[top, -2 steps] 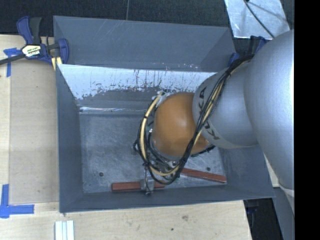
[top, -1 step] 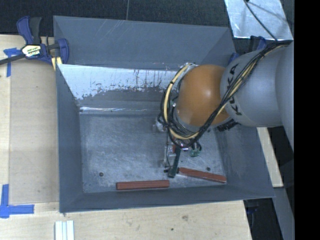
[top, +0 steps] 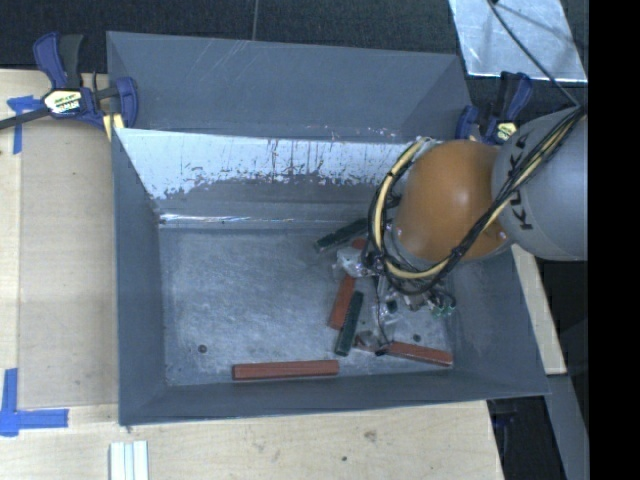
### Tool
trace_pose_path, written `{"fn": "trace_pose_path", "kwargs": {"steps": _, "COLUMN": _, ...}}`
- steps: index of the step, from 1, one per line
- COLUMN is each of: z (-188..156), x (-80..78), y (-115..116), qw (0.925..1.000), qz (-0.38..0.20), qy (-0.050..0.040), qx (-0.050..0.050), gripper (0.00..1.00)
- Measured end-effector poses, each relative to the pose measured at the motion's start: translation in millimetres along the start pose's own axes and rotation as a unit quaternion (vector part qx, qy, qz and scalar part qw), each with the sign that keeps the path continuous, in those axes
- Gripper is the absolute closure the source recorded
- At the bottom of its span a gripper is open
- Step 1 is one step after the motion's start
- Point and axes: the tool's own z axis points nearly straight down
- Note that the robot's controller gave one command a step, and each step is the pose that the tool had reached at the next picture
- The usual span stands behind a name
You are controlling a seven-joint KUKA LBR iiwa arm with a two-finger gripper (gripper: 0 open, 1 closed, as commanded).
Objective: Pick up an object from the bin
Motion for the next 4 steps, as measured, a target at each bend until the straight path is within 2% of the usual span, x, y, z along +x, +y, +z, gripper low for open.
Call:
{"fn": "trace_pose_path", "kwargs": {"steps": 1, "z": 16, "x": -13.6, "y": 3, "qw": 0.9759, "qz": -0.218, "qy": -0.002, "qx": -0.001, "gripper": 0.0}}
{"fn": "trace_pose_path", "kwargs": {"steps": 2, "z": 16, "x": -14.0, "y": 2, "qw": 0.9764, "qz": -0.216, "qy": -0.0029, "qx": -0.001, "gripper": 1.0}}
{"fn": "trace_pose_path", "kwargs": {"steps": 3, "z": 17, "x": -52.8, "y": -34, "qw": 0.893, "qz": -0.45, "qy": -0.0017, "qx": -0.001, "gripper": 1.0}}
{"fn": "trace_pose_path", "kwargs": {"steps": 4, "z": -116, "x": -45.3, "y": -7, "qw": 0.8758, "qz": -0.483, "qy": -0.0047, "qx": 0.002, "gripper": 1.0}}
